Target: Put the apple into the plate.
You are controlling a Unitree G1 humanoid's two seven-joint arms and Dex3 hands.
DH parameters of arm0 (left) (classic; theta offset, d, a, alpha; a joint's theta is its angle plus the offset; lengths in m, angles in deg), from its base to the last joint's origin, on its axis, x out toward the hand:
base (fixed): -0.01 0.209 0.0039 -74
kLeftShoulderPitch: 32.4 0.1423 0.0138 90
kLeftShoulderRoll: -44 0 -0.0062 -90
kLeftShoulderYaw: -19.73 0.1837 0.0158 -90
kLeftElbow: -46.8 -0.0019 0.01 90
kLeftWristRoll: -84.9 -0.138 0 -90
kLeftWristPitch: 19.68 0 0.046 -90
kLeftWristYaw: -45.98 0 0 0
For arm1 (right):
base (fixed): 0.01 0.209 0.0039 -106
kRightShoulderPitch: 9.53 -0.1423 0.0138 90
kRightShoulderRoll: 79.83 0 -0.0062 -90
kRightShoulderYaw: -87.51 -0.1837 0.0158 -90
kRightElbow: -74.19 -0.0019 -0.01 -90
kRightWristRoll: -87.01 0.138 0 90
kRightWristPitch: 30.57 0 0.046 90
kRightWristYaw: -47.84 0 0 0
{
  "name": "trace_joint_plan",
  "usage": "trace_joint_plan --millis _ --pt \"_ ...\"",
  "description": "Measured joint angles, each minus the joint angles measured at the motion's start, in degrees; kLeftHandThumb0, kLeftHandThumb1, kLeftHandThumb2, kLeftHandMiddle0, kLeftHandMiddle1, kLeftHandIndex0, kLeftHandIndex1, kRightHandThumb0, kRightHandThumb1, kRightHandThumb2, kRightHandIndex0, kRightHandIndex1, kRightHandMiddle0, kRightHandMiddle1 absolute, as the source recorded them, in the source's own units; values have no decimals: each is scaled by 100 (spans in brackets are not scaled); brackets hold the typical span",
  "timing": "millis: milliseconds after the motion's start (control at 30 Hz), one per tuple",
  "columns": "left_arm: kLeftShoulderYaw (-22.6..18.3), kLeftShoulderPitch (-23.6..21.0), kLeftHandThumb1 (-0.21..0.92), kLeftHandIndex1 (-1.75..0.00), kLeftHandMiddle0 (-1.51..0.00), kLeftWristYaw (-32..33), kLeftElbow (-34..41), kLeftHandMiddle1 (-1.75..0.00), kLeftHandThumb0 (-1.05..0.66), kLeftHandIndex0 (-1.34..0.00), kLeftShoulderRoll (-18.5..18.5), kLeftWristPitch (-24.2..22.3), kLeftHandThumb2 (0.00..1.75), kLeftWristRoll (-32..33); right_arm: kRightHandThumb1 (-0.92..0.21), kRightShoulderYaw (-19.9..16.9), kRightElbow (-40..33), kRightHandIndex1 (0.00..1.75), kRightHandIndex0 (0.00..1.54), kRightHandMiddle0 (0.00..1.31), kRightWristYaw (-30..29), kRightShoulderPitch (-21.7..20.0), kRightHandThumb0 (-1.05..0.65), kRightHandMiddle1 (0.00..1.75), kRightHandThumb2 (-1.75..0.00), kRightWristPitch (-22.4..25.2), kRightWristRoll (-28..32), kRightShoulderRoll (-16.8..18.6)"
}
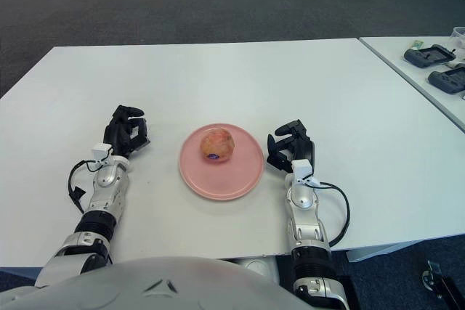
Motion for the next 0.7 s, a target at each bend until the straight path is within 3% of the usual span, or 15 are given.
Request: trace_joint_plan --millis 700 --pt "168 271 48 -175 -70 179 411 -175 -43 -48 -76 -246 112 -244 -55 50 -13 148 70 43 129 13 -41 175 -103 -4 -3 -36"
